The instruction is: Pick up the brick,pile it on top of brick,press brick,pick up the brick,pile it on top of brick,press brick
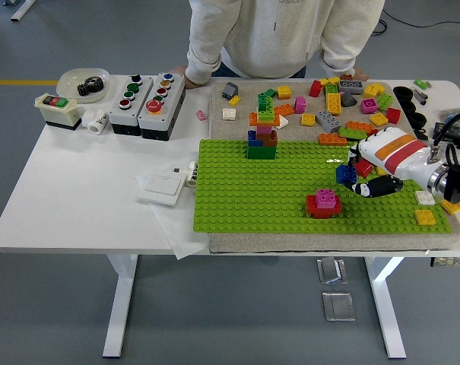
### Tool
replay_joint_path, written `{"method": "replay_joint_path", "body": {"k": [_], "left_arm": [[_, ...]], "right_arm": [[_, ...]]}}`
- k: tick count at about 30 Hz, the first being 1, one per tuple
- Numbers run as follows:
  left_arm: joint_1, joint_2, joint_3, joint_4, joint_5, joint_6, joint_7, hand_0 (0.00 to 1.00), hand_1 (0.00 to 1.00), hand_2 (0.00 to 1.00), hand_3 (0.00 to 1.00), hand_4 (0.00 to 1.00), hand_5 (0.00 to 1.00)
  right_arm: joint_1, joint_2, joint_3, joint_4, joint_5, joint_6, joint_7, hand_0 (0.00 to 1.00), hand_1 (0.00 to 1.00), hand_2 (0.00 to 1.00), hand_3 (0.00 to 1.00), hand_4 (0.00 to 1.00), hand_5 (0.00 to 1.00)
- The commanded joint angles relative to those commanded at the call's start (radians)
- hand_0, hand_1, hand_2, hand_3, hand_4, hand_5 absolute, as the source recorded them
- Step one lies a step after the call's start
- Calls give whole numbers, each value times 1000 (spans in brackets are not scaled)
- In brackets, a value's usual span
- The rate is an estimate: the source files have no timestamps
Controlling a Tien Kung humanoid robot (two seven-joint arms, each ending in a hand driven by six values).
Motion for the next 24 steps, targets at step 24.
{"method": "replay_joint_path", "body": {"k": [24], "left_arm": [[1,8,9,0,-6,-3,3,778,715,663,563,591,609]], "right_arm": [[92,2,-141,48,-59,41,1,605,553,568,507,709,500]]}}
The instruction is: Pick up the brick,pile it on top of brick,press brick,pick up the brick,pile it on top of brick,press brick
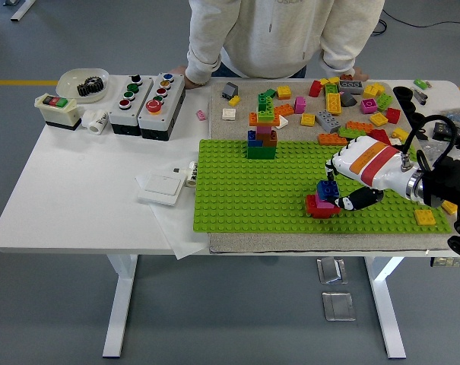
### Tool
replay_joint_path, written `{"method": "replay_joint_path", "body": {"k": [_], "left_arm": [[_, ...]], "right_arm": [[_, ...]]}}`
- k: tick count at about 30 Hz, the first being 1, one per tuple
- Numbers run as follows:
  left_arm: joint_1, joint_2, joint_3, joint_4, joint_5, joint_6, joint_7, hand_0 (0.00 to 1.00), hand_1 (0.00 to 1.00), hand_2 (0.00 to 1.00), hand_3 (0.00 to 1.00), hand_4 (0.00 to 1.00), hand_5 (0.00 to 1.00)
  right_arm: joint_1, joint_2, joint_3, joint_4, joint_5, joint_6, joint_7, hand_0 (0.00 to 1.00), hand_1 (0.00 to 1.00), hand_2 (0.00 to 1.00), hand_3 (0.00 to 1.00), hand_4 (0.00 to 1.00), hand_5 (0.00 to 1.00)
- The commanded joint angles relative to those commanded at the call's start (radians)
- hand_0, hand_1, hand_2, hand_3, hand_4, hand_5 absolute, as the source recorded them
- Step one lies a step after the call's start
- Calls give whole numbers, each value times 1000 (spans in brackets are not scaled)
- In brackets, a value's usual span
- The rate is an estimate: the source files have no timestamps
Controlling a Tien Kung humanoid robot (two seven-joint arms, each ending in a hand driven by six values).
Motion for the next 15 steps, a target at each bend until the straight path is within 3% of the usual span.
{"method": "replay_joint_path", "body": {"k": [15], "left_arm": [[-6,1,10,0,-16,2,-1,778,717,663,564,590,608]], "right_arm": [[11,9,-6,-24,-14,6,3,604,557,570,507,723,505]]}}
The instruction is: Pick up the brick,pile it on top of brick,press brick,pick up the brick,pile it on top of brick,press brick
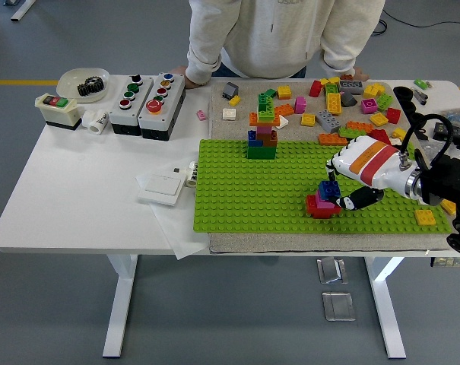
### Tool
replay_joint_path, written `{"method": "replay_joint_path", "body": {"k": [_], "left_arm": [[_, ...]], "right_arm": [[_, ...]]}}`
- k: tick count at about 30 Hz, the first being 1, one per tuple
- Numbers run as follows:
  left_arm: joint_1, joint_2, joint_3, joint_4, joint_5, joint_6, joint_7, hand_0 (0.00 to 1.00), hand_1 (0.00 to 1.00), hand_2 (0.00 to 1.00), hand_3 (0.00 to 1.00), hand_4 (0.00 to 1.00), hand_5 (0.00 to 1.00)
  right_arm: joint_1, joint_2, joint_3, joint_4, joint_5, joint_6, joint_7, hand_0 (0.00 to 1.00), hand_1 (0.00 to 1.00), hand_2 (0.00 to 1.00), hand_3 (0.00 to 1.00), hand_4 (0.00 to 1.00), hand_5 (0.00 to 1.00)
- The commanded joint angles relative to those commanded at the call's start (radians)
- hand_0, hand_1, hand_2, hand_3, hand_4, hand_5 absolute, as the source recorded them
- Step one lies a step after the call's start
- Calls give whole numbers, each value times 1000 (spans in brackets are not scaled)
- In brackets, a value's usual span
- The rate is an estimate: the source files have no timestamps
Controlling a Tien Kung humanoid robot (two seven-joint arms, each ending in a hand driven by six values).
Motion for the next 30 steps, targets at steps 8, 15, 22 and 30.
{"method": "replay_joint_path", "body": {"k": [8,15,22,30], "left_arm": [[-1,0,1,0,-1,1,0,782,717,663,563,591,609],[-2,-1,2,0,-2,1,0,782,719,664,563,591,609],[-3,-1,3,0,-4,1,-1,781,719,664,563,590,608],[-4,-1,5,0,-5,1,-1,782,718,665,564,591,609]], "right_arm": [[2,0,-6,3,1,2,1,606,561,571,510,729,500],[2,4,-7,3,5,1,1,603,562,572,510,733,505],[1,10,-7,-10,7,0,2,601,564,575,510,736,505],[0,10,-6,-14,13,3,2,601,564,576,510,740,505]]}}
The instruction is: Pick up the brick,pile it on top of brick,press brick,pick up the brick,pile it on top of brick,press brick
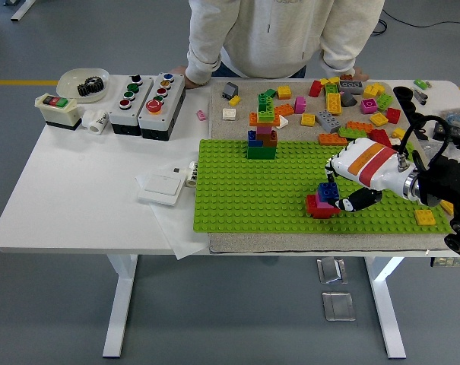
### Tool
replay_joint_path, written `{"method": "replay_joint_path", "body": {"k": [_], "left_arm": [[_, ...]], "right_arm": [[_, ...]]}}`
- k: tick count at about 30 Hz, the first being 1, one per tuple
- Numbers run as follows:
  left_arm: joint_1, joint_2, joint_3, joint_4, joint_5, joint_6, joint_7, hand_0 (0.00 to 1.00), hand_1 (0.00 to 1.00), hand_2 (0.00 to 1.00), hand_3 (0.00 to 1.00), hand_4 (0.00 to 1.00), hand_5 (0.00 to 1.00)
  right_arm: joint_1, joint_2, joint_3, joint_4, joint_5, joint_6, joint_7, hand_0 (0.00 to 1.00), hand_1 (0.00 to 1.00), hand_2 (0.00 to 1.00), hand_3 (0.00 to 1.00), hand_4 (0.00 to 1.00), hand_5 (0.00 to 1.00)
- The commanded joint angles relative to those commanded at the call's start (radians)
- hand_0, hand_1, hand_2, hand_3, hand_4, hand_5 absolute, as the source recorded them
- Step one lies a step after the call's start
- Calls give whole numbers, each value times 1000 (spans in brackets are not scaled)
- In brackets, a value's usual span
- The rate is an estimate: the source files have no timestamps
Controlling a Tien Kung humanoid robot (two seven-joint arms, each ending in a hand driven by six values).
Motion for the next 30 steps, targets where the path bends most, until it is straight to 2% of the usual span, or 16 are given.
{"method": "replay_joint_path", "body": {"k": [30], "left_arm": [[8,0,-3,0,6,-2,2,783,719,665,564,591,608]], "right_arm": [[-7,2,4,6,10,4,-1,601,577,591,525,778,465]]}}
